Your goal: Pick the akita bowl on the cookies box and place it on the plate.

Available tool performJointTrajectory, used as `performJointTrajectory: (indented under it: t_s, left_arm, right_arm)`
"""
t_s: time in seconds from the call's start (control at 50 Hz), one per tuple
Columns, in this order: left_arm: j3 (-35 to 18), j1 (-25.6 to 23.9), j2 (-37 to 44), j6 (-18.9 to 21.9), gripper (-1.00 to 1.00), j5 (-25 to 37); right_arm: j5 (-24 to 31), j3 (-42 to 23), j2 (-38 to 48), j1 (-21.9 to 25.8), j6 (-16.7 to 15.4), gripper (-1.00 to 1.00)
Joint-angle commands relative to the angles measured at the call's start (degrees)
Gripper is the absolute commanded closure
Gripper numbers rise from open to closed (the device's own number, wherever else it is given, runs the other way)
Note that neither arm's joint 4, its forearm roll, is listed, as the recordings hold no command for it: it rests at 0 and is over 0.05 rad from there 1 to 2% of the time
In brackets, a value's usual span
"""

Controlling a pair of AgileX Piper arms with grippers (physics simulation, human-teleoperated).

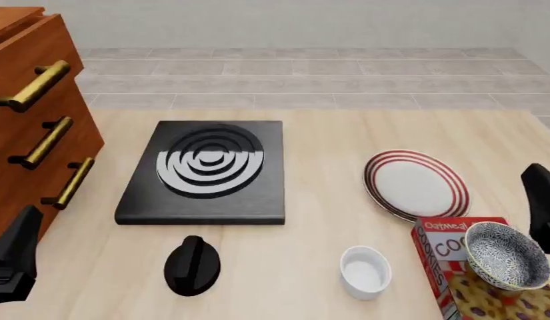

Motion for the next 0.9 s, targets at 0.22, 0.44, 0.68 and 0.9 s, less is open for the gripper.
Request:
performJointTrajectory:
  t_s: [0.22, 0.44, 0.68, 0.9]
  left_arm:
    - [0.0, 0.0, 0.0, 0.0, -1.00, 0.0]
    - [0.0, 0.0, 0.0, 0.0, -1.00, 0.0]
    - [0.0, 0.0, 0.0, 0.0, -1.00, 0.0]
    - [0.0, 0.0, 0.0, 0.0, -1.00, 0.0]
  right_arm:
    - [31.0, -38.3, 22.3, -9.2, -0.3, -1.00]
    - [45.1, -51.2, 27.9, -10.0, -2.4, -1.00]
    - [50.6, -48.7, 33.0, -12.1, -3.1, -1.00]
    - [51.7, -47.7, 35.6, -19.1, -4.1, -1.00]
